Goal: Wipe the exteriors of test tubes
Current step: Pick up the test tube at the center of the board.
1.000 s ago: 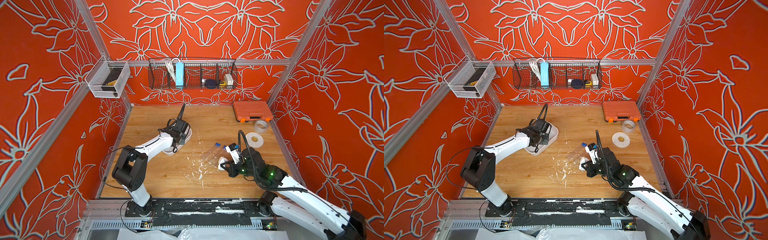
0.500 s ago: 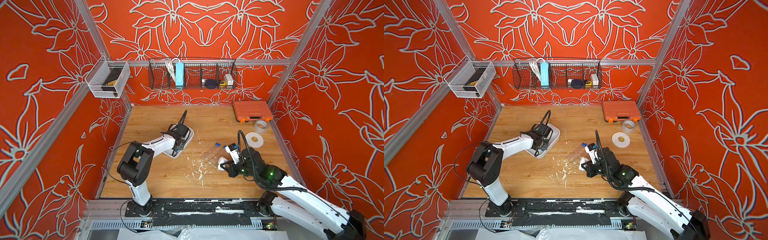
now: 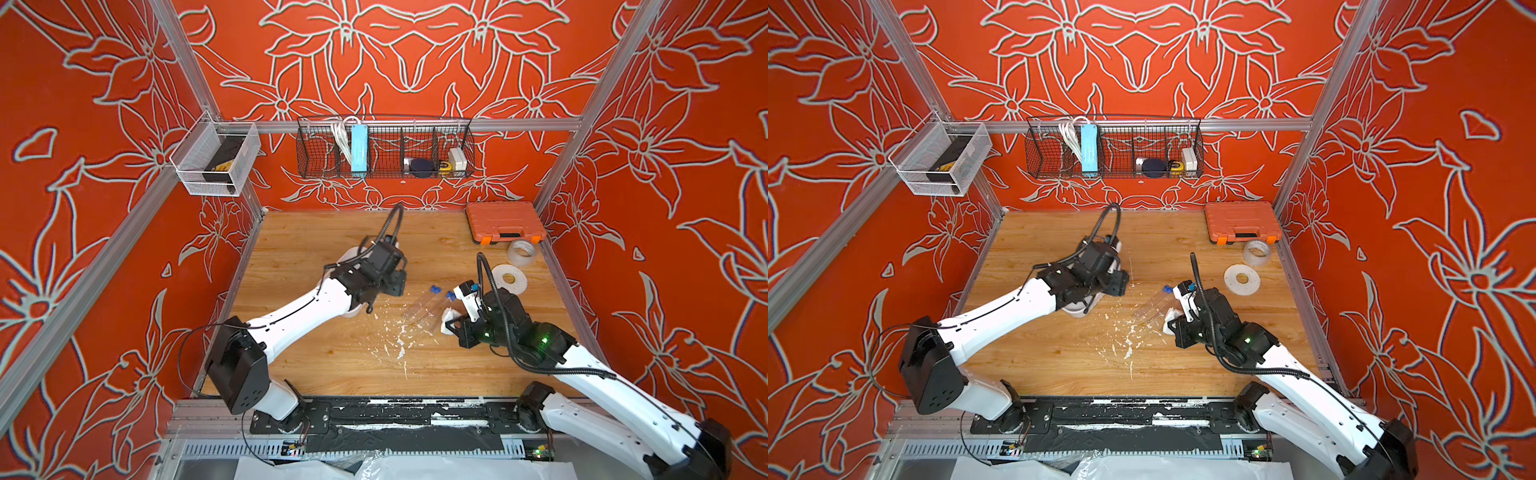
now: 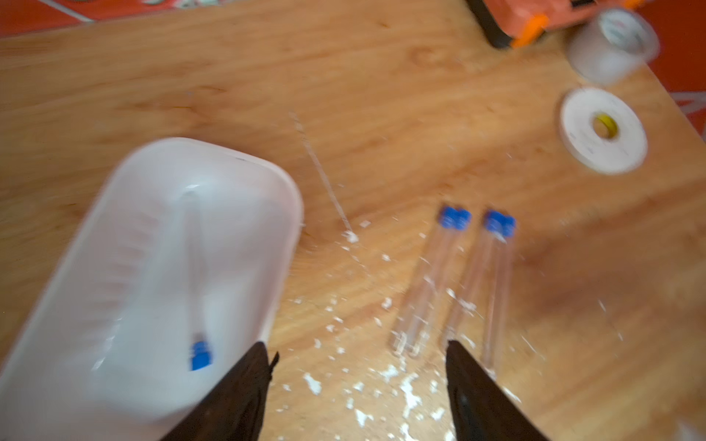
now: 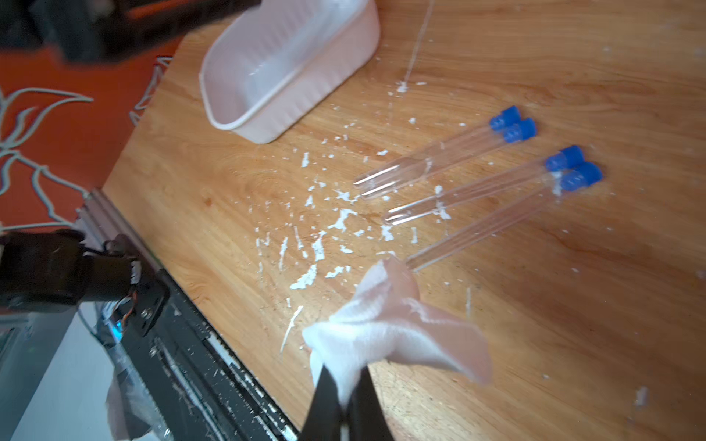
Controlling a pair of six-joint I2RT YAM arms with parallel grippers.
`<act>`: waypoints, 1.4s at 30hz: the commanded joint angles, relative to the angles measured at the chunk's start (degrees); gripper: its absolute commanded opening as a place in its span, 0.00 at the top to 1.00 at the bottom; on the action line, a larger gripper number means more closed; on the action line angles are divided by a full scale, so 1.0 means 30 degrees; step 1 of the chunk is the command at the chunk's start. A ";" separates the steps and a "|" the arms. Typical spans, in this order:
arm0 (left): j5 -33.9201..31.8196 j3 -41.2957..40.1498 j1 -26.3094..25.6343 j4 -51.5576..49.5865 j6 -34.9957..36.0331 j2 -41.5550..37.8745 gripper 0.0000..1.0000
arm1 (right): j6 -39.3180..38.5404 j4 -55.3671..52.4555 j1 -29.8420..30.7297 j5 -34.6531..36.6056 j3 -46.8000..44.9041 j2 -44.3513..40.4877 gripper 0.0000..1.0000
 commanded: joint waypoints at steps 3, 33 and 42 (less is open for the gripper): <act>0.1954 -0.0532 -0.1577 0.1054 -0.0360 0.2646 0.37 | -0.0884 -0.1575 -0.2803 -0.0338 0.1255 0.2236 1.00; 0.1010 0.2440 -0.0946 0.2403 0.1092 0.8782 0.60 | -0.2849 -0.1761 -0.4405 -0.0182 0.0759 0.5123 0.99; 0.1156 0.1903 -0.0673 0.2696 0.1154 0.9026 0.62 | -0.2657 -0.1147 -0.4404 -0.0678 0.0582 0.5764 0.99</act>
